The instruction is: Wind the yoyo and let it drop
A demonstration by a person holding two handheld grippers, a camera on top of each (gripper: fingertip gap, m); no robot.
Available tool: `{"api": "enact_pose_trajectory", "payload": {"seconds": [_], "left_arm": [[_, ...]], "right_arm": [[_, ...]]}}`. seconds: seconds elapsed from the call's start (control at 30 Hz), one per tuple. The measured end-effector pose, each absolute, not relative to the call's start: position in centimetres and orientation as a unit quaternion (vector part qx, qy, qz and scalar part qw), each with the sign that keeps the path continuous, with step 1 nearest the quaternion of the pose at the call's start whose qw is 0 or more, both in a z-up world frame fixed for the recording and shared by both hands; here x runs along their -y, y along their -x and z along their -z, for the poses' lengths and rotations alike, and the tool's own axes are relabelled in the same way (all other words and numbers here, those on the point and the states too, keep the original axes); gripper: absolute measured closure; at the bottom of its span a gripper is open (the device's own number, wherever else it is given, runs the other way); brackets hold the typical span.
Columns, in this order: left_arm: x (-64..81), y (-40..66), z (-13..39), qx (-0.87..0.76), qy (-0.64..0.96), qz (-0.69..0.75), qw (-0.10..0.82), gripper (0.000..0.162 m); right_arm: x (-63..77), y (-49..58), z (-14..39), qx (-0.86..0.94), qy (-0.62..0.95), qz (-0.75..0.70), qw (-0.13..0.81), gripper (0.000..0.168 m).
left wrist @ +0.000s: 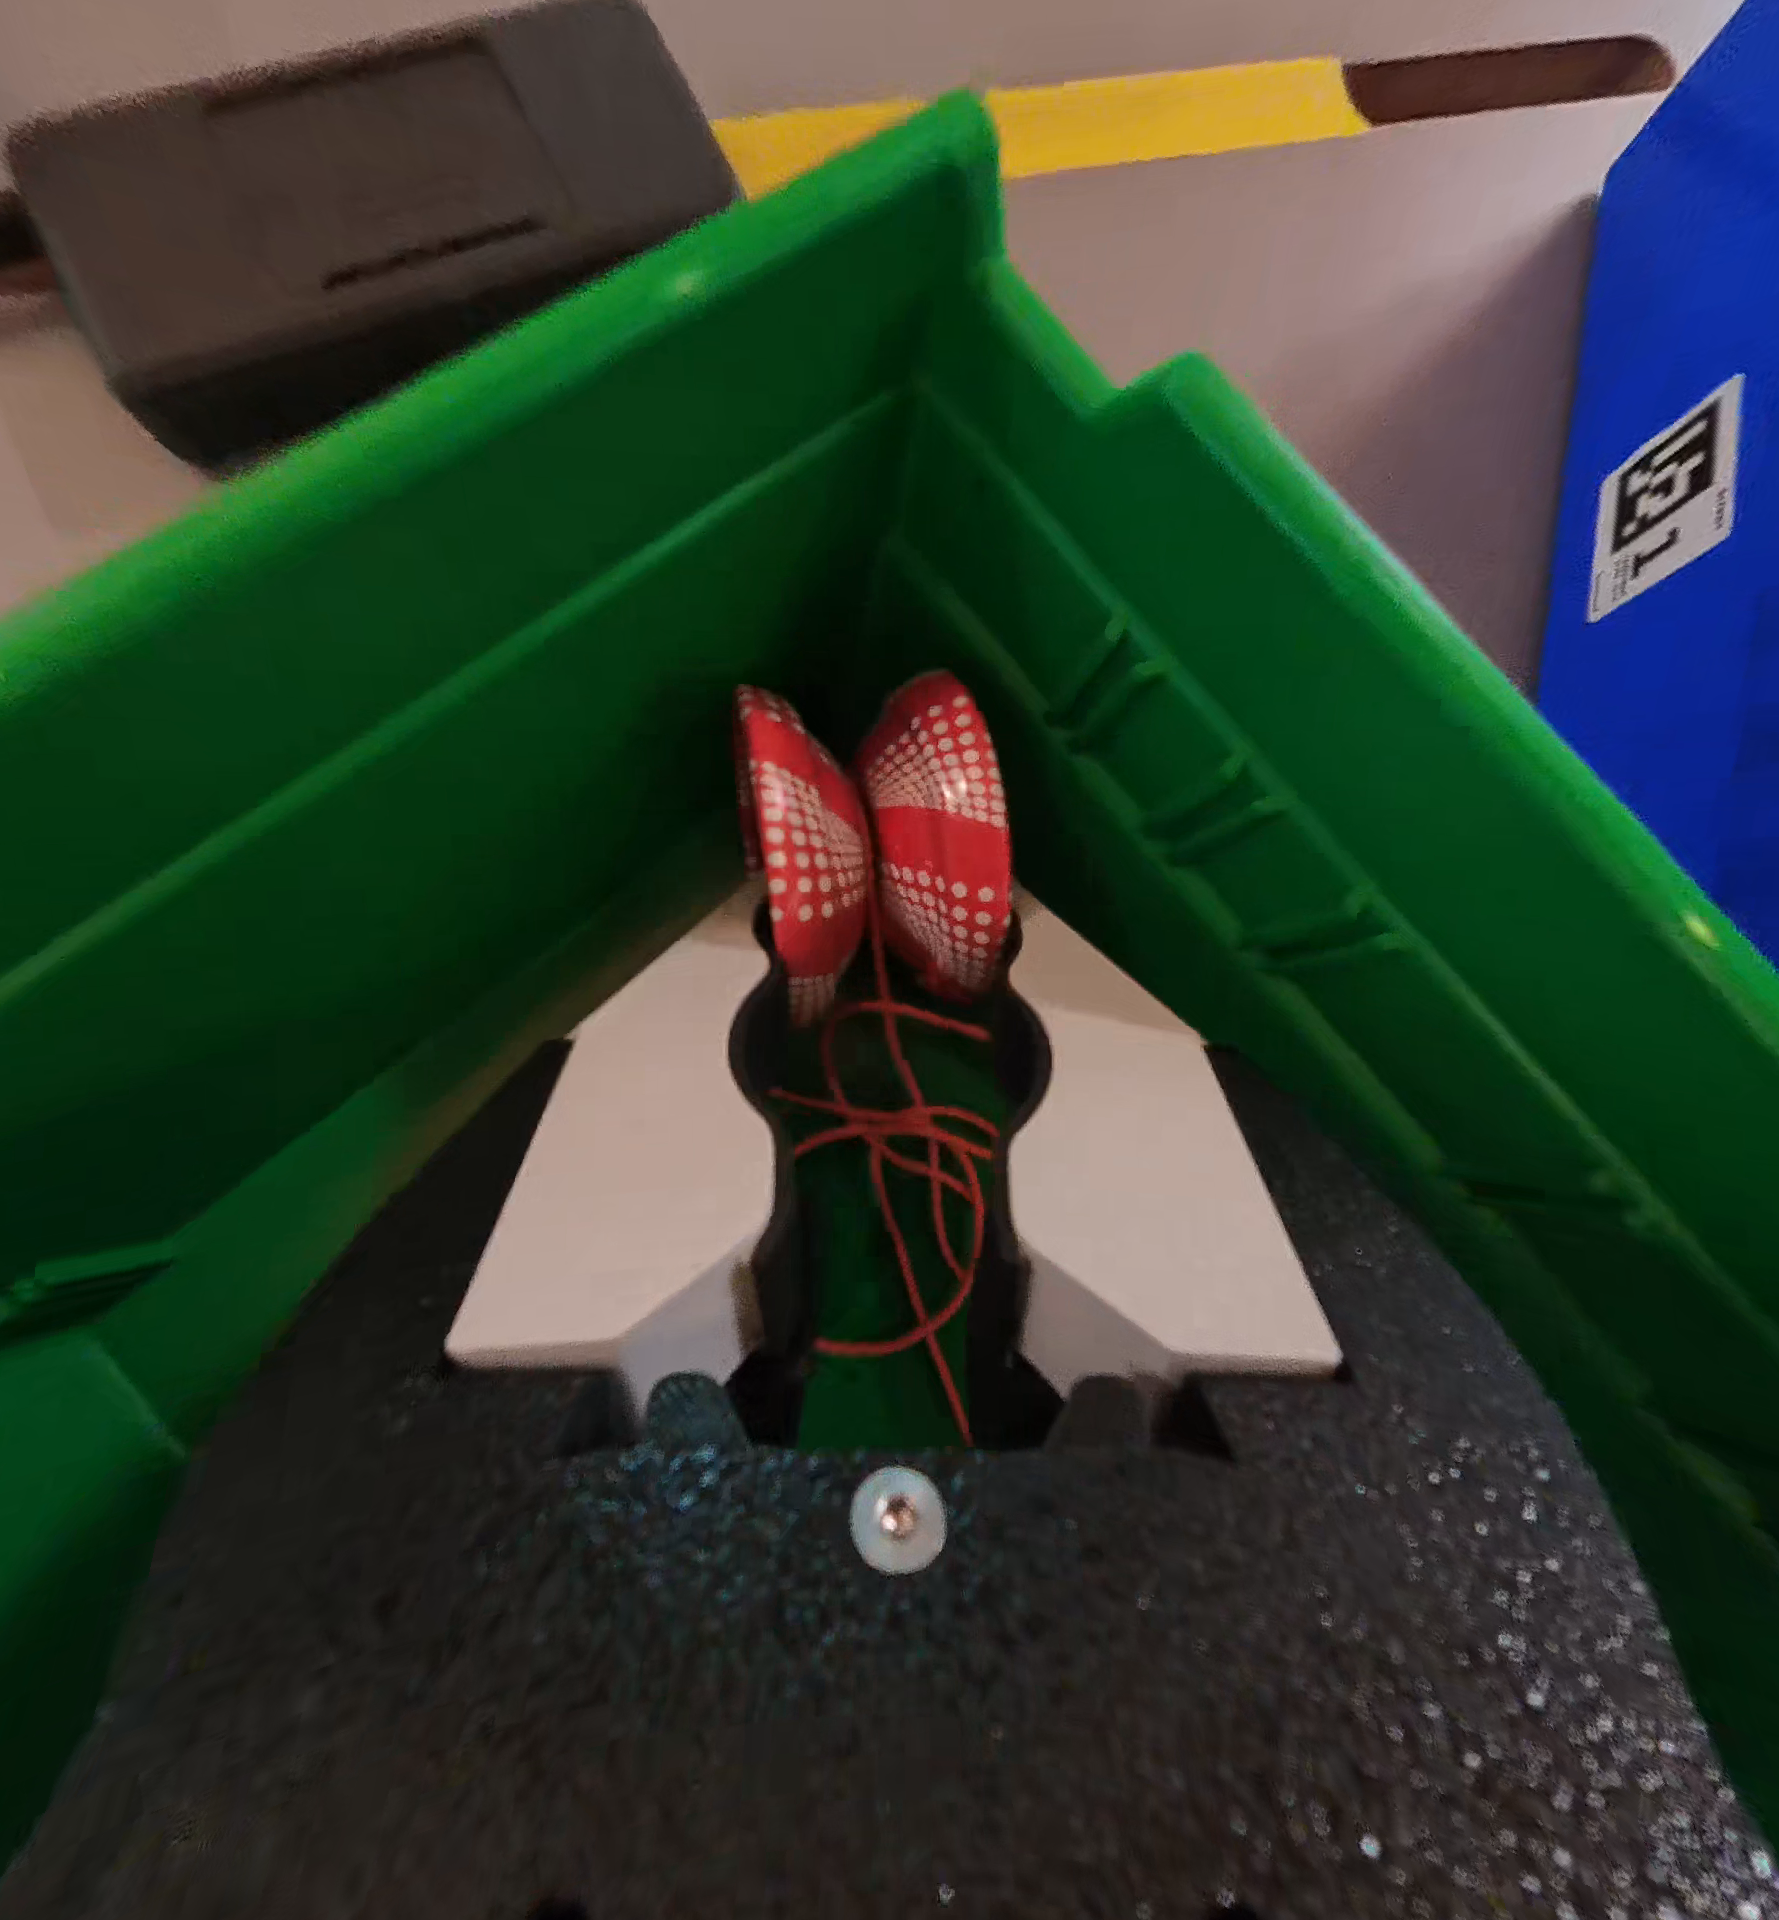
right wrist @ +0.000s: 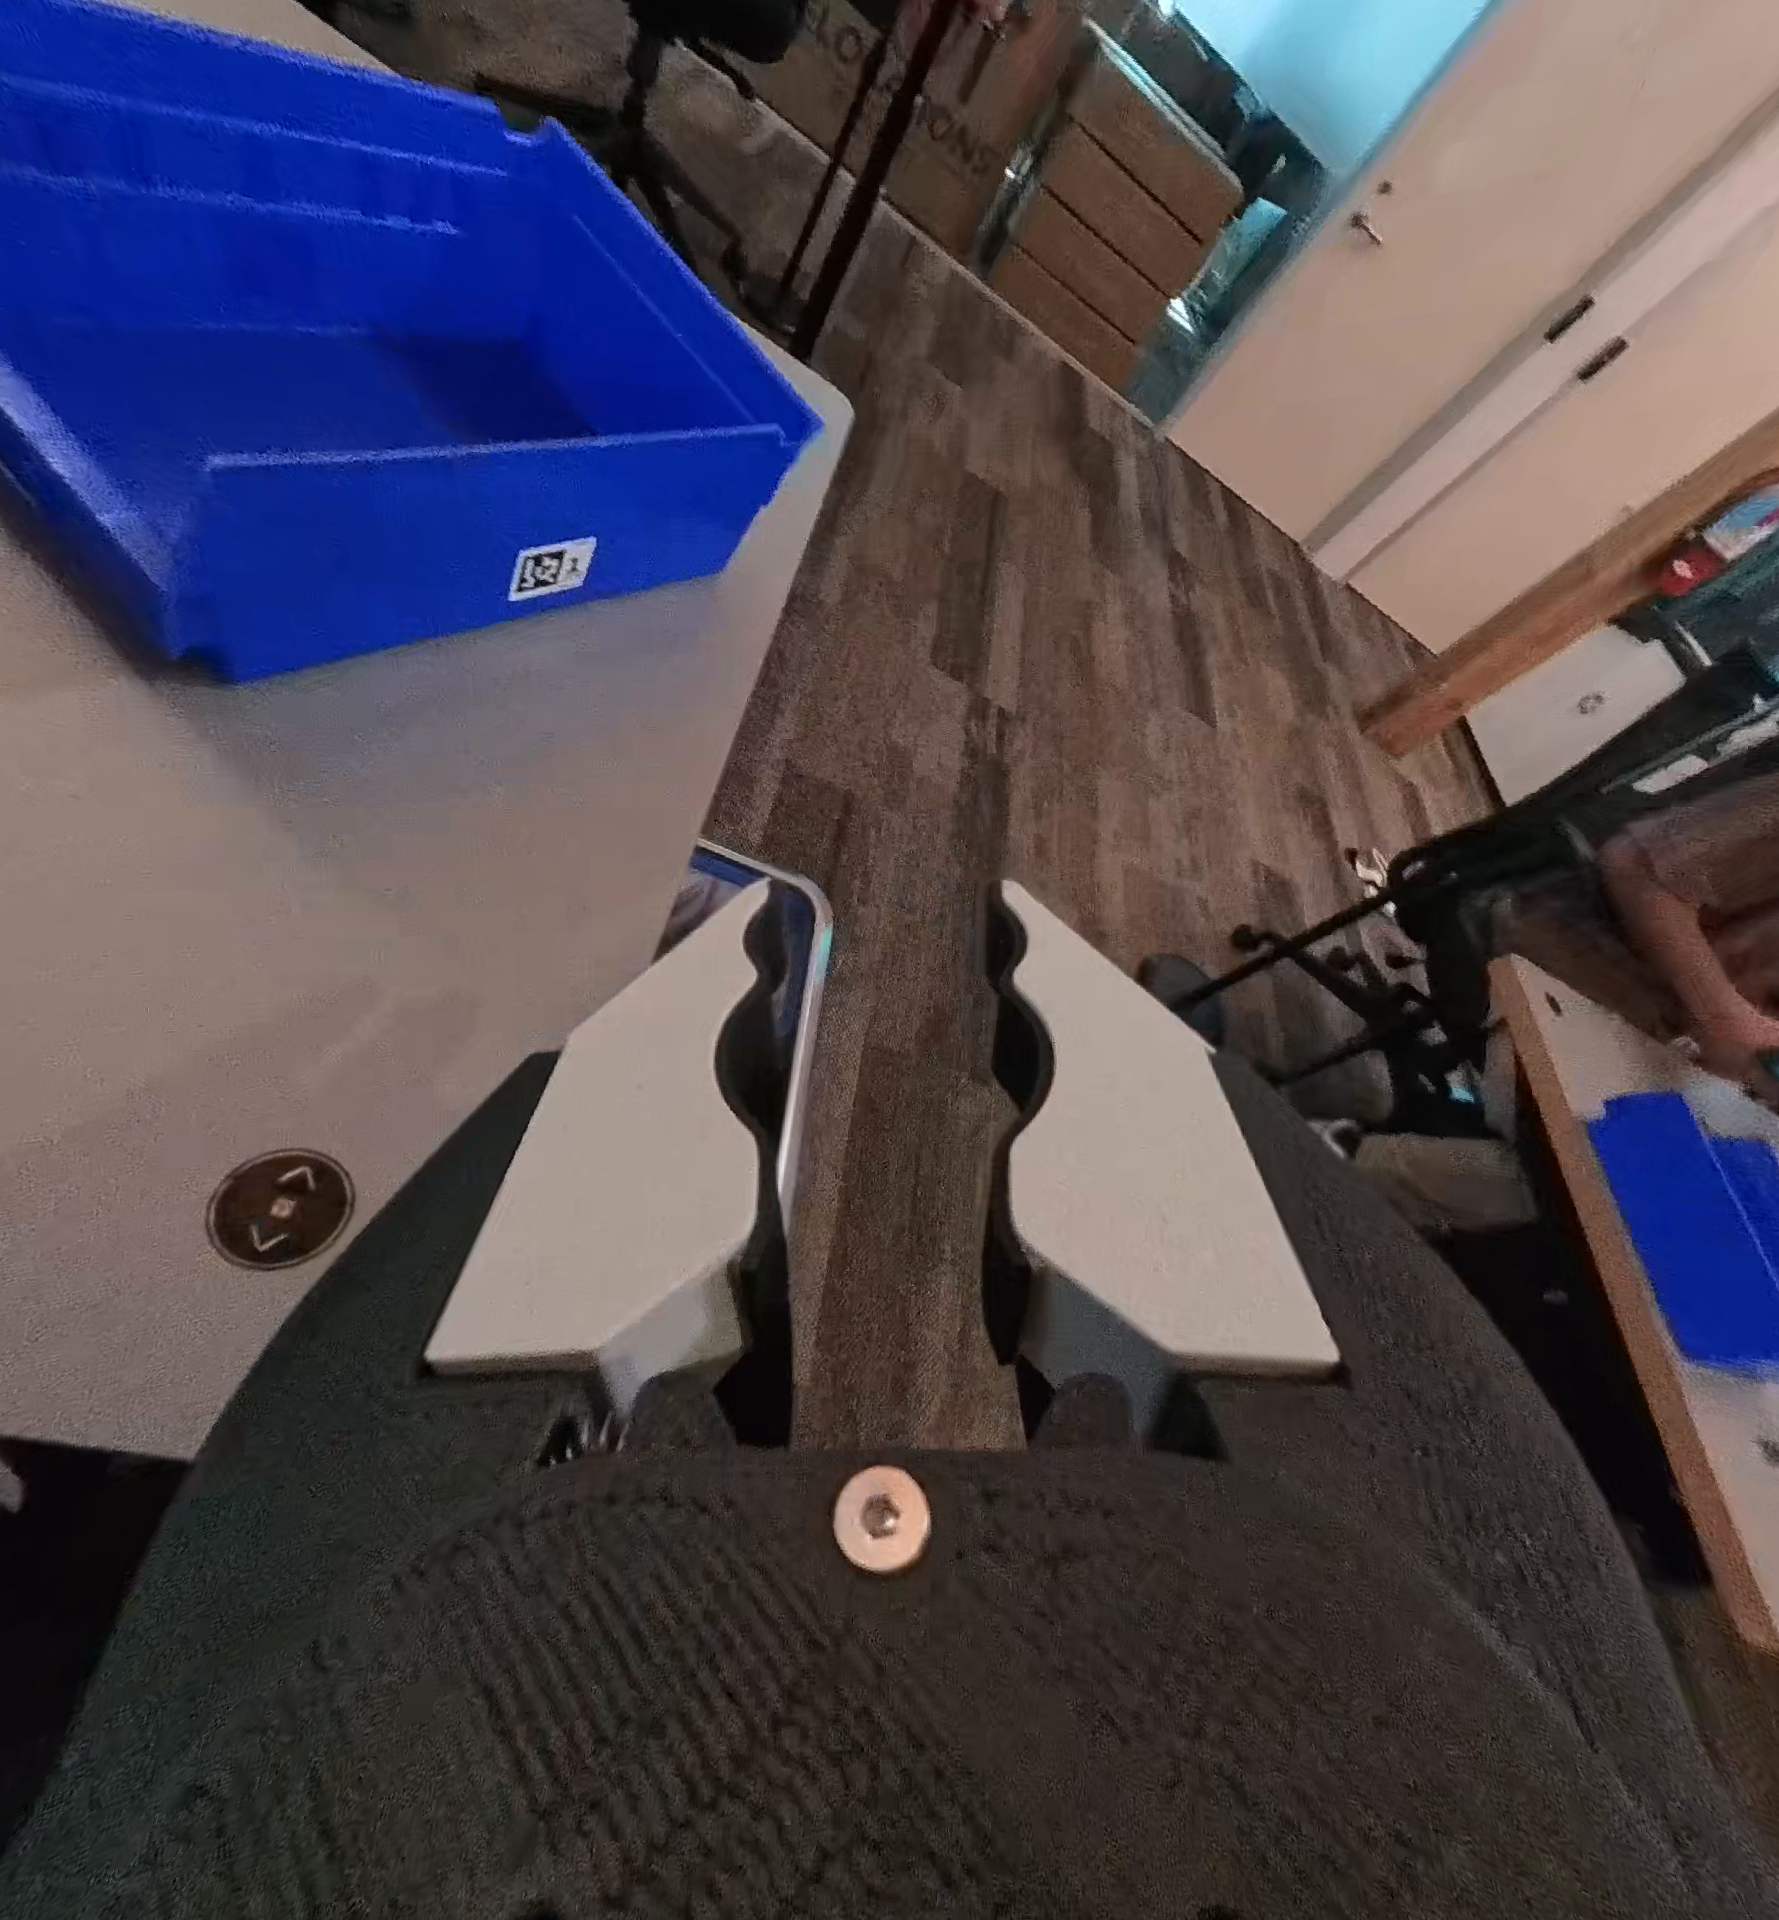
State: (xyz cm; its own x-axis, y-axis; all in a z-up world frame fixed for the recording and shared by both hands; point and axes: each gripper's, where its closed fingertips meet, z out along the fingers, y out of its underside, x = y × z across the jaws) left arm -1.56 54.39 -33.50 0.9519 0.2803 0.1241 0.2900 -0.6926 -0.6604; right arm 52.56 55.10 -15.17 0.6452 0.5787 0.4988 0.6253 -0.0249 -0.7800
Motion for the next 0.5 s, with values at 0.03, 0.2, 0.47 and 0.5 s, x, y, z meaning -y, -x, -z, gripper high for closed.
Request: {"api": "enact_pose_trajectory", "payload": {"seconds": [0.03,0.2,0.47,0.5], "left_arm": [[-54.2,1.5,32.6,0.141,0.916,0.000,0.376,0.129],[-51.8,-0.9,23.5,0.065,0.863,-0.025,0.500,0.130],[-46.6,-7.5,0.2,-0.013,0.706,0.001,0.708,0.131],[-46.2,-8.6,-2.2,-0.020,0.684,0.013,0.729,0.131]], "right_arm": [[-55.2,-53.5,15.2,0.401,0.727,0.022,0.557,0.132],[-54.9,-58.3,13.4,0.304,0.755,0.041,0.580,0.132],[-55.1,-63.4,3.2,0.204,0.684,0.117,0.691,0.136],[-54.9,-63.8,1.8,0.187,0.672,0.122,0.706,0.138]]}}
